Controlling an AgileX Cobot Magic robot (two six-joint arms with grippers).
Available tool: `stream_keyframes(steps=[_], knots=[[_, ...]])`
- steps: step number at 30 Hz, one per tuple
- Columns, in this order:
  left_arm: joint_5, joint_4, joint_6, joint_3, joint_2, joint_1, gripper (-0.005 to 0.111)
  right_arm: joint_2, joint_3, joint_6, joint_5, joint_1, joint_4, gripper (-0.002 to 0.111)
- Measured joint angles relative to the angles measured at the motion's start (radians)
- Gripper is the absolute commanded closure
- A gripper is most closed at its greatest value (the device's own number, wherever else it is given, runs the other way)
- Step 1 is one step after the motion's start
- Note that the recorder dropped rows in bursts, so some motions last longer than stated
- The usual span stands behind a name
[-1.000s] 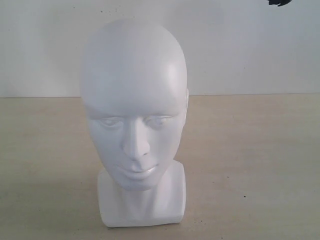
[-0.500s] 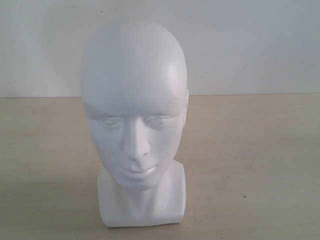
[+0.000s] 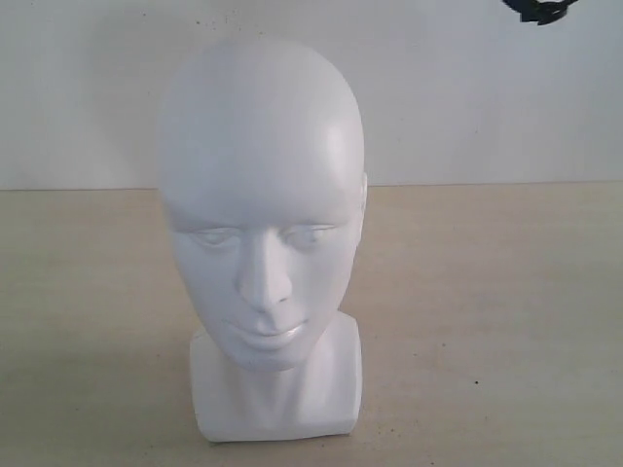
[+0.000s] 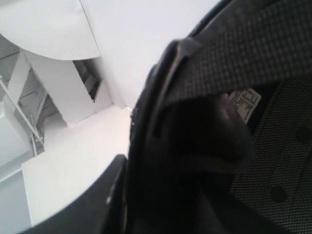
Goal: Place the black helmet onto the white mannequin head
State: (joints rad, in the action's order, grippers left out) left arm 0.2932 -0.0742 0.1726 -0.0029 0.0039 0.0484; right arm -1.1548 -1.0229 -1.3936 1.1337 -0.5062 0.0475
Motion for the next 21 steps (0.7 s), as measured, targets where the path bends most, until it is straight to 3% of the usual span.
stream_keyframes(steps=[9, 21], knots=[[0.000, 0.000, 0.000, 0.000, 0.000, 0.000, 0.102, -0.013, -0.001, -0.056, -0.009, -0.076, -0.078, 0.108], [0.000, 0.000, 0.000, 0.000, 0.000, 0.000, 0.102, -0.086, -0.011, -0.065, -0.011, -0.315, -0.109, 0.108]])
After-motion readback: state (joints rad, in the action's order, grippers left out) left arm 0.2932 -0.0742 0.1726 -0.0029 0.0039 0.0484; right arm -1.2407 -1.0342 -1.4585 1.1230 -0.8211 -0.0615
